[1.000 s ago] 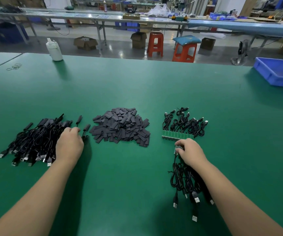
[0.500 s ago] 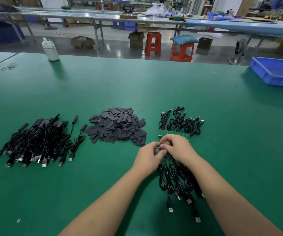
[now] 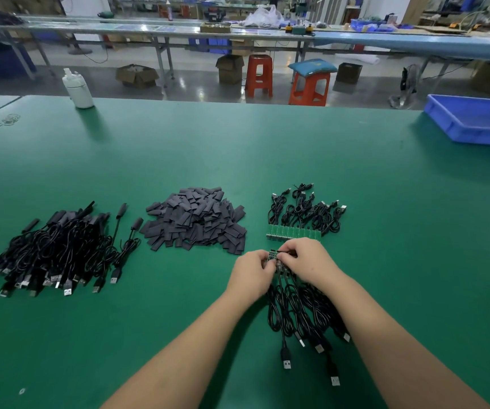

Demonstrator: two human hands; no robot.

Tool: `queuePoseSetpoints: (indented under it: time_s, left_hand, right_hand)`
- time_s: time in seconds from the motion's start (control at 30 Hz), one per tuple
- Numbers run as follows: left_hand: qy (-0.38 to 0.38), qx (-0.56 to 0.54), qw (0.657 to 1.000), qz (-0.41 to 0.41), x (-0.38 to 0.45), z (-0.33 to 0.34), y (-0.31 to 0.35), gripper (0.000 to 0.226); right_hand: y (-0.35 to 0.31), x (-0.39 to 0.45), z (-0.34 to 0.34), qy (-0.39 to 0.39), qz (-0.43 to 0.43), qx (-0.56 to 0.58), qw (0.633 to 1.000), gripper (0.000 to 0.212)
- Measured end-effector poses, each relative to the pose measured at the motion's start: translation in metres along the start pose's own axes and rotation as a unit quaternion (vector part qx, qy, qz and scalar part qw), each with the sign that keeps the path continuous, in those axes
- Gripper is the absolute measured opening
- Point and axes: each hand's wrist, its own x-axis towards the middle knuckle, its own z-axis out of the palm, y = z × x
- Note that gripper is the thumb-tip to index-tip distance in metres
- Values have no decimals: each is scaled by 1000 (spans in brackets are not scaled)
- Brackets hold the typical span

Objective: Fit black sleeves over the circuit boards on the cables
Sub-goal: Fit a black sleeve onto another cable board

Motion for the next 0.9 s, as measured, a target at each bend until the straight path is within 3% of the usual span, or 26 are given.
queuePoseSetpoints:
  time_s: [0.1,0.6,0.73,0.9]
  left_hand:
    - [14,30,999,-13,0,2,1,35]
    - [86,79,993,14,-7,21,2,27]
    - [100,-18,995,-11,-4,14,-11,22]
    - [46,-208,976,-50,5,-31,-32,20]
  right_hand:
    - [0,1,1,4,6,1,1000,17]
    - [8,5,14,33,22,-6,999,17]
    - [18,2,16,56,23,3,998,17]
    - [34,0,7,52,23,-49,997,19]
